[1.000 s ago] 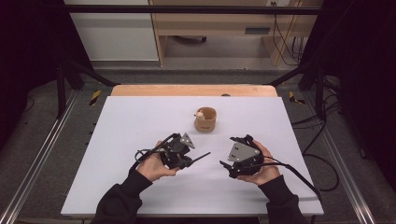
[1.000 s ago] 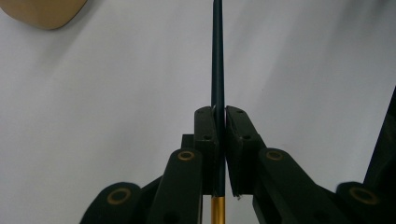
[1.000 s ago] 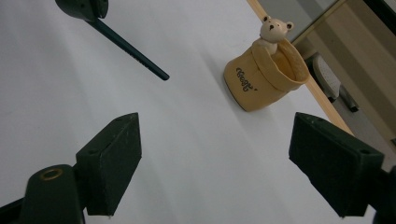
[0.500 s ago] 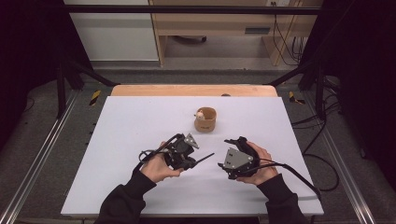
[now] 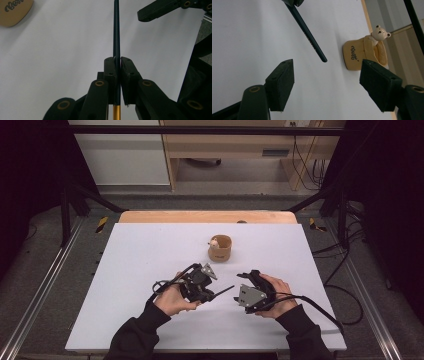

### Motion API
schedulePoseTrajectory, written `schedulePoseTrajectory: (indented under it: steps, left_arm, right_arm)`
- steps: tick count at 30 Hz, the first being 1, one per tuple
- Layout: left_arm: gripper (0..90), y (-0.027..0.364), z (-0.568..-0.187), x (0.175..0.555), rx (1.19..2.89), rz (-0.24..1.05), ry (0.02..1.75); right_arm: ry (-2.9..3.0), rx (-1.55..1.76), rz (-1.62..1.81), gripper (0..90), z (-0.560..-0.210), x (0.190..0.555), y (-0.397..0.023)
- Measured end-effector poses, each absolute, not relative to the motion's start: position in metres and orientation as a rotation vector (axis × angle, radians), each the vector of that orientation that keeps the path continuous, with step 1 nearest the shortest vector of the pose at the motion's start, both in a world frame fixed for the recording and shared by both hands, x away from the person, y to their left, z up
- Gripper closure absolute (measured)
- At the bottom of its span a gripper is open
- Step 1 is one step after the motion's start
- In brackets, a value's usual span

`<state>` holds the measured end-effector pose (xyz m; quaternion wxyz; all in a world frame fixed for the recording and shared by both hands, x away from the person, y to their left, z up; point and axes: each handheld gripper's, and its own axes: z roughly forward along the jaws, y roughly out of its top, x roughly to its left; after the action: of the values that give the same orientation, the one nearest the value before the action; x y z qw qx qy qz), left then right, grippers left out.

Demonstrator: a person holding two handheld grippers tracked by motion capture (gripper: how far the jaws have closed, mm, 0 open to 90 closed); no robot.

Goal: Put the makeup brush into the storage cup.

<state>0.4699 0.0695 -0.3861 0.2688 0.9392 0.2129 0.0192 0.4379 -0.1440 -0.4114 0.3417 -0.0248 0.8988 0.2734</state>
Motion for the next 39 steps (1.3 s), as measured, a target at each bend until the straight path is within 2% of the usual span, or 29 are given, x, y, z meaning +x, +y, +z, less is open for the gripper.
schedulePoseTrajectory:
  steps: [10,27,39]
  left_arm:
    - [83.0,0.066,-0.385,0.471,2.555,0.027,0.545]
    - [83.0,0.058,-0.385,0.471,2.571,0.009,0.571]
    - [82.9,0.051,-0.385,0.470,2.559,0.003,0.608]
  right_arm:
    - [2.331,-0.166,0.713,32.1,-0.410,0.436,-0.140]
    - [2.318,-0.320,0.617,52.2,-0.415,0.430,-0.130]
    - [2.306,-0.407,0.549,57.9,-0.420,0.431,-0.126]
